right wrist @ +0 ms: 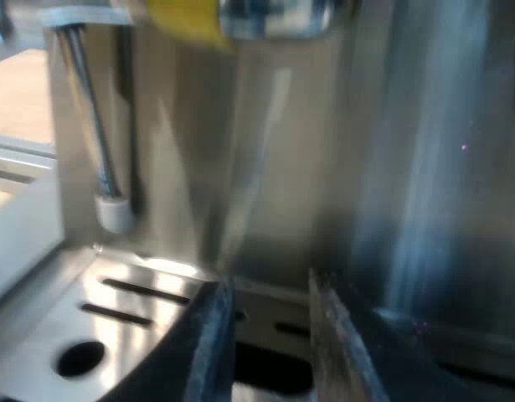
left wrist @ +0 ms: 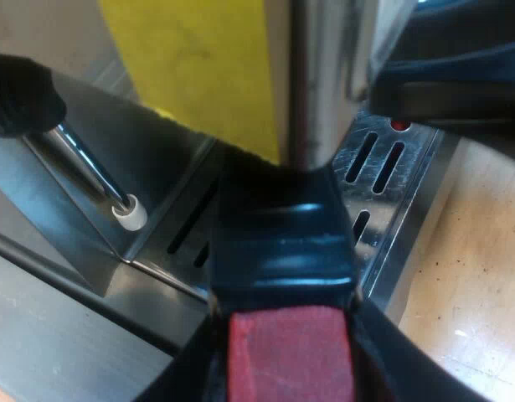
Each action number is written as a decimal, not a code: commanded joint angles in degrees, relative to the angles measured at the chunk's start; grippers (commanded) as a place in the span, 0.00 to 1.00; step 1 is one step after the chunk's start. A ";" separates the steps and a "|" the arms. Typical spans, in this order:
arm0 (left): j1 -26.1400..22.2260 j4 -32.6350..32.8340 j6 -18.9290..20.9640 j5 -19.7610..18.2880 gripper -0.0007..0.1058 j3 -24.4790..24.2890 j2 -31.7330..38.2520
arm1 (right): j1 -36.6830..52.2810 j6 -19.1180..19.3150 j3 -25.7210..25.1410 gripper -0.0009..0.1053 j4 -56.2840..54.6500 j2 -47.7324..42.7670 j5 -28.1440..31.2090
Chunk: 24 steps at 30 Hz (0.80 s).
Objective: Put the handle in the coffee machine
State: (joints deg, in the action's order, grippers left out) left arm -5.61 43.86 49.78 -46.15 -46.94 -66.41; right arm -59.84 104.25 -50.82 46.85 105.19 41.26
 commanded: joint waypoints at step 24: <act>-0.43 1.07 -1.16 -8.72 0.01 -1.55 2.59 | 2.89 8.80 -13.36 0.25 20.97 10.57 3.90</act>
State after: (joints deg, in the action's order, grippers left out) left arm -5.61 44.52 49.90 -46.29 -46.94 -66.41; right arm -57.53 110.09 -63.76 63.99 116.25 45.43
